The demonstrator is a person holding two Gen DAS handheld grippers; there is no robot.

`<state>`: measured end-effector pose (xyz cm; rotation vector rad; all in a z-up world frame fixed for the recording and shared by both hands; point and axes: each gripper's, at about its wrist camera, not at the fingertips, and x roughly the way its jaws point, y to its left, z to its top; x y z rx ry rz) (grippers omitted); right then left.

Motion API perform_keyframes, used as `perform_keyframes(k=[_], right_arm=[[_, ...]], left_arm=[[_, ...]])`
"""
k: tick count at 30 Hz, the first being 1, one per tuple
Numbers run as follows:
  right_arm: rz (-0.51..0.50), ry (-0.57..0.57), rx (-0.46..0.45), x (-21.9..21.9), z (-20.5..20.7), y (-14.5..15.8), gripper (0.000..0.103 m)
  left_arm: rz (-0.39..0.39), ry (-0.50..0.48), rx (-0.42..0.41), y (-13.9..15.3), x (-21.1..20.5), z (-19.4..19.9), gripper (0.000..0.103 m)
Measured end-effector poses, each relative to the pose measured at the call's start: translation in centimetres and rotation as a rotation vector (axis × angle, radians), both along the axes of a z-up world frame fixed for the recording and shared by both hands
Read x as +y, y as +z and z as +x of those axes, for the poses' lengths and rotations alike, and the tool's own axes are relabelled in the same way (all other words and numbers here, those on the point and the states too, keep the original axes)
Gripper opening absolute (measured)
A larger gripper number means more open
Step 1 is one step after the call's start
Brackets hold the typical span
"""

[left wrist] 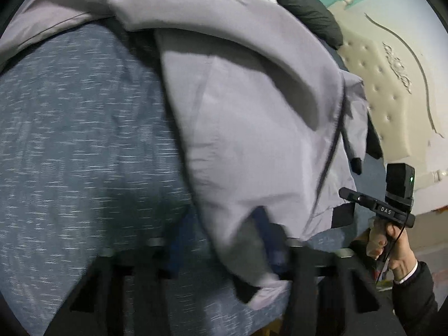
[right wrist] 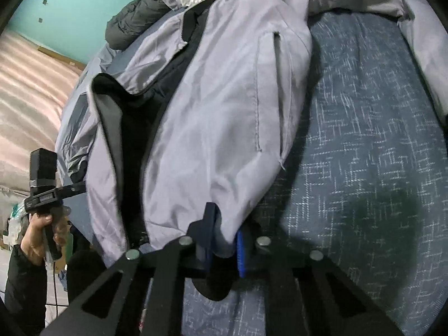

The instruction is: Fold clothes

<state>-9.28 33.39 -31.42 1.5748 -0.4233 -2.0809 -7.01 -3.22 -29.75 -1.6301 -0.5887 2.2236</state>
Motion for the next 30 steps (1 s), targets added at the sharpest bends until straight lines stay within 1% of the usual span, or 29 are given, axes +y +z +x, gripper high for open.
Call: perform_keyframes(k=[1,2,3,5,8,11,15,18,20,22,24,27,30], right_arm=[[-0.001,0.007,0.006,-0.3,0.0,0.4,0.010],[-0.002,0.014,0.013,-0.3,0.1,0.9,0.010],[-0.003,0.020,0.019,-0.2,0.3,1.4,0.010],[0.000,0.027,0.029,-0.1,0.6,2.3,0.009],[-0.001,0.034,0.042,0.0,1.0,3.9,0.009],[0.003,0.038,0.056,0.0,1.2,5.4,0.009],[-0.013,0.039,0.081,1.1,1.8,8.6,0.009],[-0.026,0.046,0.094,1.6,2.4,10.9,0.009],[-0.038,0.052,0.103,1.9,2.8,12.1,0.009],[-0.021,0.058,0.107,2.3,3.1,12.4,0.009],[0.009,0.058,0.101,2.6,3.4,12.1,0.009],[0.056,0.043,0.052,3.0,3.5,9.7,0.009],[0.134,0.021,0.032,3.7,3.6,7.5,0.012]], left_arm=[[-0.021,-0.013,0.012,0.3,0.6,0.0,0.018],[-0.035,-0.028,0.025,0.6,1.1,0.1,0.006],[-0.046,-0.037,0.041,1.1,1.5,0.2,0.003],[-0.046,-0.035,0.066,2.2,1.8,0.4,0.002],[-0.046,-0.036,0.112,4.7,1.9,1.0,0.002],[-0.055,-0.047,0.164,8.4,1.9,1.4,0.001],[-0.067,-0.072,0.233,13.6,2.2,2.7,0.001],[-0.065,-0.091,0.270,16.6,2.7,3.5,0.001],[-0.059,-0.100,0.283,17.6,3.6,3.7,0.001],[-0.085,-0.110,0.264,17.2,4.2,3.0,0.001],[-0.104,-0.113,0.216,15.3,4.7,2.5,0.001],[-0.114,-0.106,0.136,11.3,5.1,2.0,0.002],[-0.092,-0.087,0.099,8.7,5.3,1.8,0.002]])
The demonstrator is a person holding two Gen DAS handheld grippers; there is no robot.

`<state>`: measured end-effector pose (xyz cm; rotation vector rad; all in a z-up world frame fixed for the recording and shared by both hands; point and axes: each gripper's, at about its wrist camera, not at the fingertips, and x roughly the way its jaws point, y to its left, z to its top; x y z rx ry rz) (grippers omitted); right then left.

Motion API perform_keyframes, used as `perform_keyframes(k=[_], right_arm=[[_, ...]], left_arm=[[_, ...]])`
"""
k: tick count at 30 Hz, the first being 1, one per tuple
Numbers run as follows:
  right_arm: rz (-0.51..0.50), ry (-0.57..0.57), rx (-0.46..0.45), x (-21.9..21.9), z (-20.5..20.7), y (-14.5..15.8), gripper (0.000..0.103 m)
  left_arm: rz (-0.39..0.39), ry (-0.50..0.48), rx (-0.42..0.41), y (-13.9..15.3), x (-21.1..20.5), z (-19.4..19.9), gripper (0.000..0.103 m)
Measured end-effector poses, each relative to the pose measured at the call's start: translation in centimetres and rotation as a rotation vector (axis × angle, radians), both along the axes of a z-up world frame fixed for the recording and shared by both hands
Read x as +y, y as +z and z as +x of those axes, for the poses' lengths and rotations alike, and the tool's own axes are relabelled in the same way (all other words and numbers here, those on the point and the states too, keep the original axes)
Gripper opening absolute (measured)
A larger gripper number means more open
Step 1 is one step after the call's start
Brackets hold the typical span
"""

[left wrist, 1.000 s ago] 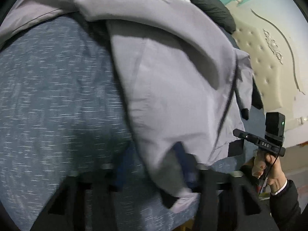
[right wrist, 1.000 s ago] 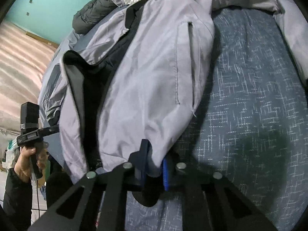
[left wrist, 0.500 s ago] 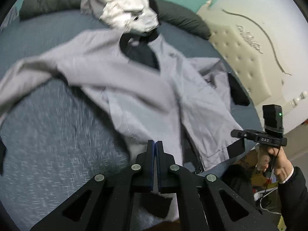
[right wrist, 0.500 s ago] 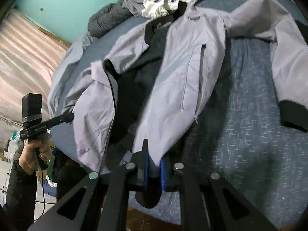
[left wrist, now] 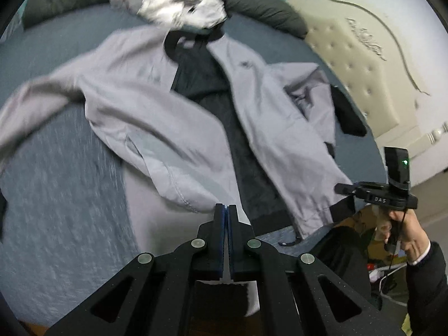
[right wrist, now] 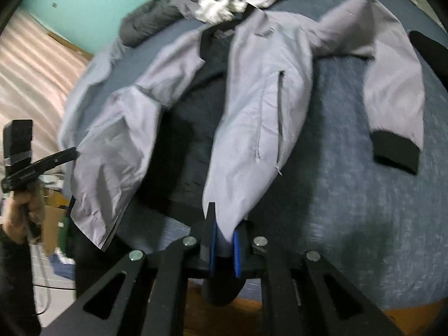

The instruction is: Fold clothes

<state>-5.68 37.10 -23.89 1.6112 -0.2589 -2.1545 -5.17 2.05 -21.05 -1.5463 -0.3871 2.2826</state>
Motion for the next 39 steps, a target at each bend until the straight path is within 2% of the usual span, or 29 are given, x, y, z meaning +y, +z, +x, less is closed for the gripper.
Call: perform_keyframes(k=[2,5,7,8,11,13,17,19,22,25,27,30,34,37,39], right_arm=[[0.069,-0.034,-0.002,0.8,-0.1,-1.0,0.016],[0.084,-0.086,0.043,1.7,-0.3,-0.4,0.029],[0.074,-0.106,0.074,1.9,-0.5,0.2,0.035],[0.061,-0.100,0.089,1.4,-0.6,0.6,0.040],[0.009,-0.071,0.123,-0.4,-1.3,1.3,0.046],[-0.034,-0.043,0.125,-2.0,-1.8,1.2,0.050],[-0.030,-0.036,0.170,-4.9,-2.4,1.3,0.050],[0.005,-0.057,0.206,-5.2,-2.6,1.8,0.050],[0.056,-0.085,0.243,-5.1,-3.1,2.5,0.050],[0.036,-0.080,0.262,-4.2,-3.4,2.9,0.050],[-0.015,-0.054,0.233,-4.5,-3.7,2.6,0.050],[-0.066,0.008,0.171,-6.5,-4.2,1.1,0.059],[-0.101,0.088,0.097,-10.0,-5.0,-1.5,0.059],[-0.177,0.080,0.042,-11.9,-6.2,-3.6,0.059],[-0.192,0.099,0.033,-13.3,-6.6,-4.2,0.059]], left_arm=[[0.018,0.003,-0.006,-1.2,0.4,-0.3,0.002],[0.029,-0.002,-0.008,-1.7,1.1,-0.9,0.002],[0.005,-0.015,-0.003,-1.3,1.1,-0.3,0.005],[-0.010,-0.022,-0.001,-1.2,1.2,-0.1,0.013],[-0.016,-0.023,-0.003,-1.1,1.0,-0.2,0.050],[-0.010,-0.014,-0.001,-1.0,0.5,0.0,0.051],[-0.033,0.014,0.018,-0.5,-1.1,0.5,0.051],[-0.048,0.037,0.017,-0.6,-2.4,0.7,0.051],[-0.053,0.067,-0.010,-1.9,-4.2,0.6,0.051],[-0.053,0.093,-0.055,-3.8,-5.2,0.1,0.051],[-0.044,0.095,-0.086,-5.0,-5.4,-0.2,0.051],[-0.061,0.083,-0.102,-5.8,-5.0,-0.2,0.051],[-0.043,0.065,-0.121,-6.5,-5.1,0.1,0.051],[-0.033,0.049,-0.134,-6.9,-5.0,0.5,0.051],[-0.030,0.042,-0.138,-7.2,-5.0,0.6,0.052]])
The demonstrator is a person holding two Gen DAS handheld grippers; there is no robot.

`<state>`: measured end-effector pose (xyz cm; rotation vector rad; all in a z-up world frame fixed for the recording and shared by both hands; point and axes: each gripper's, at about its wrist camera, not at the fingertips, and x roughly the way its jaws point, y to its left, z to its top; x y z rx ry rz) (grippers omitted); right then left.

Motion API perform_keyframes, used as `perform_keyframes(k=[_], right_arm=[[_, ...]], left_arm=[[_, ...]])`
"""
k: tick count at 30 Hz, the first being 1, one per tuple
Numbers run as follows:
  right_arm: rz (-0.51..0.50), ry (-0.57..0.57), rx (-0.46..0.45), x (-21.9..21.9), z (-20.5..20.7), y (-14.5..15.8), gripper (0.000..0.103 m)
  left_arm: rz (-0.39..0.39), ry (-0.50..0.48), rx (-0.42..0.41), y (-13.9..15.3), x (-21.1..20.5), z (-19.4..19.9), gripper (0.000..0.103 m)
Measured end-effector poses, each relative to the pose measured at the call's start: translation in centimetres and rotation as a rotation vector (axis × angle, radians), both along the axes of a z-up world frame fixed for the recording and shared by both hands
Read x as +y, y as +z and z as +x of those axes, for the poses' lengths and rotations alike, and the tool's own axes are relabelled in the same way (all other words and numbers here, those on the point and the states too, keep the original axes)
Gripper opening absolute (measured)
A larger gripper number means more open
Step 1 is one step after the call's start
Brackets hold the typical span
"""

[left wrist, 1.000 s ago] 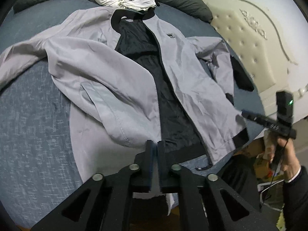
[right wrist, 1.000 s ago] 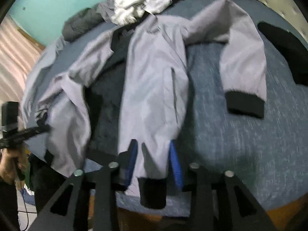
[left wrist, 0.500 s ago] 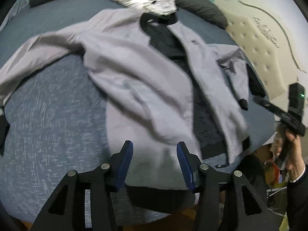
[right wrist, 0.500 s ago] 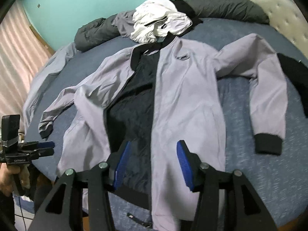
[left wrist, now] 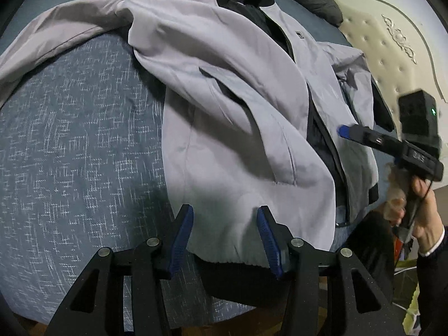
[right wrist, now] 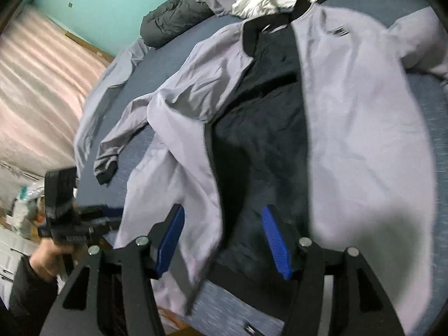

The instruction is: Fold clothes

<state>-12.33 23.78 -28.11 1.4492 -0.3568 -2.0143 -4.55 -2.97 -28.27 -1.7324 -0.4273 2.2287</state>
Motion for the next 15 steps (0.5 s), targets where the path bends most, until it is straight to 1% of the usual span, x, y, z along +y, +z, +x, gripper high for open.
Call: perform_keyframes(k=[6,7,8,9,10,11,12,13,15], right_arm=[[0.020,0.062,-0.017,-4.3,-1.3,-1.8,0.059],[0.026,0.068,-0.019,-4.8,-1.5,-2.1,0.058],[0.030,0.073,-0.020,-5.0,-1.7,-2.4,0.043],[0.033,0.077,-0.021,-5.3,-1.9,-2.7,0.034],[0.042,0.076,-0.017,-5.4,-2.1,-2.8,0.021],[0.051,0.071,-0.008,-5.5,-2.3,-2.9,0.008],[0.057,0.066,0.001,-5.5,-2.5,-2.9,0.006],[0.067,0.059,0.008,-5.5,-2.8,-2.9,0.004],[0.101,0.029,0.020,-5.3,-3.3,-3.0,0.003]], left_arm=[[-0.003,-0.009,-0.023,-1.1,0.1,-0.2,0.053],[-0.005,-0.011,-0.025,-1.4,0.1,-0.3,0.053],[-0.013,-0.015,-0.026,-1.5,0.1,-0.3,0.053],[-0.030,-0.019,-0.024,-1.7,0.1,-0.4,0.053],[-0.045,-0.022,-0.025,-1.8,0.1,-0.5,0.053],[-0.052,-0.023,-0.026,-2.0,0.0,-0.6,0.044],[-0.052,-0.022,-0.031,-2.2,0.0,-0.6,0.029],[-0.061,-0.017,-0.037,-2.5,-0.2,-0.7,0.023],[-0.082,-0.016,-0.048,-2.9,-0.3,-0.8,0.007]])
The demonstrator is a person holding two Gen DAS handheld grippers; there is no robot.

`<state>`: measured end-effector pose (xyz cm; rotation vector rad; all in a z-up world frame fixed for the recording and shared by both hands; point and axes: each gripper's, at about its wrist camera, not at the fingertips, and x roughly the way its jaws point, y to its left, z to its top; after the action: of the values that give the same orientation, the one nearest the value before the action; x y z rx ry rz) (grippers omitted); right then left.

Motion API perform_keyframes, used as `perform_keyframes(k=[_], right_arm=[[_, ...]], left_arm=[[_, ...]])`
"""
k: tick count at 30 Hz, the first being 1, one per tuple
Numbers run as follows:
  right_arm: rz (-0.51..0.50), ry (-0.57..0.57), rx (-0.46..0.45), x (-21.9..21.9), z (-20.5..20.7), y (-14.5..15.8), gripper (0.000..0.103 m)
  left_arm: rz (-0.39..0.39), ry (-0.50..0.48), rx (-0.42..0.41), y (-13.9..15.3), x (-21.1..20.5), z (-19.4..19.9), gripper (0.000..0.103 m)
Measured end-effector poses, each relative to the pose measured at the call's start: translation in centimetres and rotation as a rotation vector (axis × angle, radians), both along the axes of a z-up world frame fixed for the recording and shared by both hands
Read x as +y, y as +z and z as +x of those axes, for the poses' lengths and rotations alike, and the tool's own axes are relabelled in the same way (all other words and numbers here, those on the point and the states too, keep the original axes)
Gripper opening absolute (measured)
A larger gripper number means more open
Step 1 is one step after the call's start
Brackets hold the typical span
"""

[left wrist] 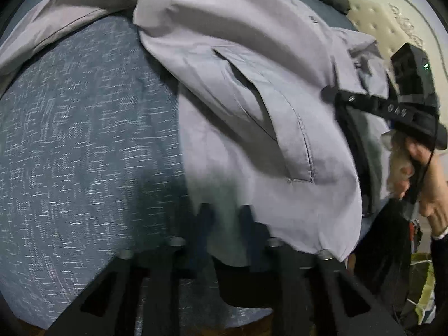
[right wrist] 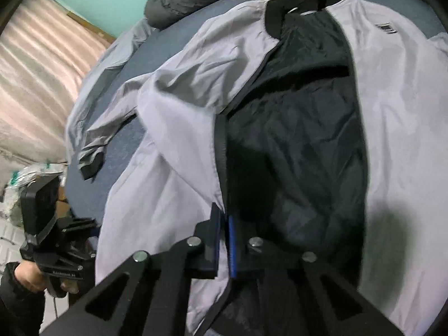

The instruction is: Fold clothes

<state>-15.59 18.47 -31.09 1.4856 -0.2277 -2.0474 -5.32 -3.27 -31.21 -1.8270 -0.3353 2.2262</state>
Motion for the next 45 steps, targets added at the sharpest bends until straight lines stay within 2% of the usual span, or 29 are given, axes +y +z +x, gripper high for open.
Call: perform_keyframes(k=[3,8,10,11,12,15,16,19,21,22,26,28,30,32,35,37,45], right_arm=[[0.043,-0.044,0.007,0.4,-0.7,-0.3,0.003],[0.123,-0.001,-0.017,-0.6,-1.1,-1.5,0.004],[0.121,0.014,-0.028,-0.6,-1.1,-1.6,0.008],[0.099,0.009,-0.036,-0.3,-1.2,-1.4,0.008],[0.065,0.001,-0.034,0.4,-1.4,-0.8,0.008],[0.013,-0.007,0.005,2.9,-2.0,1.4,0.024],[-0.003,-0.010,0.019,3.7,-2.2,2.1,0.030],[-0.028,-0.034,0.058,6.0,-3.5,4.4,0.031],[-0.073,-0.047,0.080,7.8,-4.4,5.9,0.032],[-0.083,-0.047,0.089,8.5,-4.8,6.6,0.035],[-0.012,-0.080,0.129,10.7,-7.3,8.1,0.045],[0.006,-0.119,0.128,12.1,-8.7,8.2,0.045],[0.018,-0.161,0.129,13.5,-10.7,8.0,0.046],[0.034,-0.185,0.132,14.1,-12.9,7.7,0.052],[0.059,-0.192,0.138,14.3,-15.8,7.0,0.052],[0.088,-0.185,0.146,14.4,-17.8,6.5,0.052],[0.170,-0.179,0.168,15.1,-25.6,4.2,0.052]], left_arm=[[-0.015,-0.002,-0.007,-0.2,-0.2,0.0,0.005],[-0.007,0.013,-0.009,1.4,-1.3,0.2,0.005],[-0.001,0.031,0.005,2.5,-2.1,0.2,0.007],[-0.002,0.040,0.019,3.4,-2.6,0.1,0.013],[-0.004,0.050,0.034,4.2,-3.1,0.0,0.022],[-0.026,0.064,0.086,6.7,-3.9,-1.7,0.034],[-0.033,0.071,0.102,7.3,-3.9,-2.3,0.035],[-0.018,0.075,0.151,9.1,-4.3,-4.5,0.038],[-0.012,0.070,0.181,9.4,-3.2,-7.6,0.046],[-0.015,0.064,0.191,9.6,-2.8,-8.9,0.047],[-0.032,0.058,0.218,9.9,-2.0,-13.8,0.048],[-0.049,0.047,0.235,9.9,-1.5,-16.7,0.049],[-0.063,0.037,0.251,10.0,-1.2,-19.4,0.049],[-0.097,0.023,0.272,9.8,-0.7,-22.3,0.052],[-0.167,-0.017,0.296,9.6,-0.2,-26.2,0.056],[-0.185,-0.033,0.294,8.9,0.2,-28.6,0.056],[-0.277,-0.079,0.307,6.3,0.2,-35.5,0.058]])
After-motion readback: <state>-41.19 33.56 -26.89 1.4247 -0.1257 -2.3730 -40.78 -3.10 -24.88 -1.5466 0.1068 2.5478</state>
